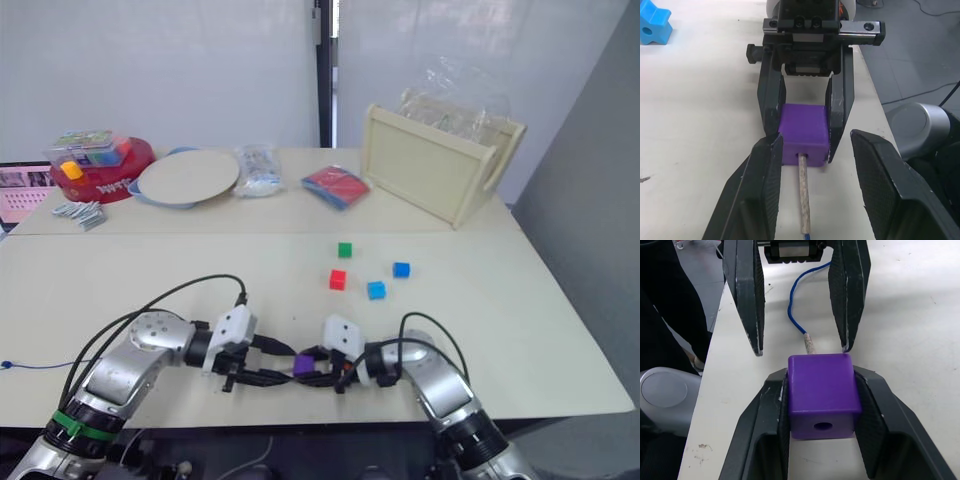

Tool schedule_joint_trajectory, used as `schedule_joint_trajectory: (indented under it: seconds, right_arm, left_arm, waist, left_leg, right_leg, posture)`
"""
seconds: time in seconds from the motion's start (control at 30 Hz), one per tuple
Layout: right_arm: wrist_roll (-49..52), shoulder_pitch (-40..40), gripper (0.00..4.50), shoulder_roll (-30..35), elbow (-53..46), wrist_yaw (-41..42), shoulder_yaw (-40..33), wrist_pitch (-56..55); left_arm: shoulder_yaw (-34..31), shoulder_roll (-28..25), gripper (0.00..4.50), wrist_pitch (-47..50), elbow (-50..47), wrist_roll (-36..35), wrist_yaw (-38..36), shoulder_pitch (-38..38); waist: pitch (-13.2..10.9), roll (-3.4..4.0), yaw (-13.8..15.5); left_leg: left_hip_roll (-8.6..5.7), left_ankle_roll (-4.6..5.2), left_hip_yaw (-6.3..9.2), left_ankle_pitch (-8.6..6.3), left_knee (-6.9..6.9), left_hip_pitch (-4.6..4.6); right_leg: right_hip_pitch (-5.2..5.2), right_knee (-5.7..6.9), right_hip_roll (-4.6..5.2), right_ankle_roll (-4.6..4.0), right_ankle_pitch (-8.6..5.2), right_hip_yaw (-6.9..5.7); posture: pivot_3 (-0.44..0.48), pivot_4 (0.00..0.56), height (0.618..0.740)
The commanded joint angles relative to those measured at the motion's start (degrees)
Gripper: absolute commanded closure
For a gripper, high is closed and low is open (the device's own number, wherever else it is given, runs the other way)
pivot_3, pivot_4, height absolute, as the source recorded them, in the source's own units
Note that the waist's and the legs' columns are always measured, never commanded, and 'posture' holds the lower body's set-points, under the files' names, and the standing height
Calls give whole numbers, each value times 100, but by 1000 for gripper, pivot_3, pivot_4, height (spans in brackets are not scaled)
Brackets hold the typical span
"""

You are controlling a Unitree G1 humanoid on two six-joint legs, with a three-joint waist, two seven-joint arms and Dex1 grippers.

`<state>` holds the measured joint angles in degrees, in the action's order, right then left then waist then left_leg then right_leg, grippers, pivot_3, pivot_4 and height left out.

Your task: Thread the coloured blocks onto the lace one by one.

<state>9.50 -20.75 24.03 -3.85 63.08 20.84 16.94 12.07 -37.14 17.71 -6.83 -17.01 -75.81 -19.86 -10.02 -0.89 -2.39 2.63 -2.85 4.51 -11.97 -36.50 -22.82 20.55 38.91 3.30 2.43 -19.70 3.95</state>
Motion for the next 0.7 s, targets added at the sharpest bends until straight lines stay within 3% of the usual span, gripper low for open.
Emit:
schedule_joint_trajectory:
  seconds: [0.03, 0.23, 0.37, 0.7]
  right_arm:
    - [-37, 56, 3302, 70, 39, -88, -4, 33]
    - [-33, 100, 3302, 95, 7, -139, -7, 37]
    - [-28, 74, 3302, 91, 32, -164, 4, 44]
    - [18, 17, 3302, 86, -27, -197, -25, 130]
  left_arm:
    - [-361, -281, 2221, 143, -349, -313, -55, 14]
    - [-724, -794, 2221, 444, -657, -656, -75, 285]
    - [-721, -1002, 2221, 136, -590, -478, -73, 625]
    - [-361, -735, 2221, -1017, 51, 342, 385, 1092]
  waist:
    - [0, 0, -1]
    - [-1, 0, -3]
    - [-2, 1, -2]
    - [-1, 0, 9]
  left_leg:
    - [0, 0, 0, 0, 0, 0]
    - [0, 0, -1, 0, 4, 1]
    - [0, 0, -2, 0, 7, 1]
    - [1, 0, -2, 0, 14, 1]
  right_leg:
    - [0, 0, 0, 0, 0, 0]
    - [1, -2, 1, 0, 0, 1]
    - [1, -2, 2, 0, 0, 1]
    - [6, -3, 2, 0, 0, 1]
  posture:
    - [0, 150, 740]
    - [0, 150, 740]
    - [0, 150, 740]
    - [0, 150, 740]
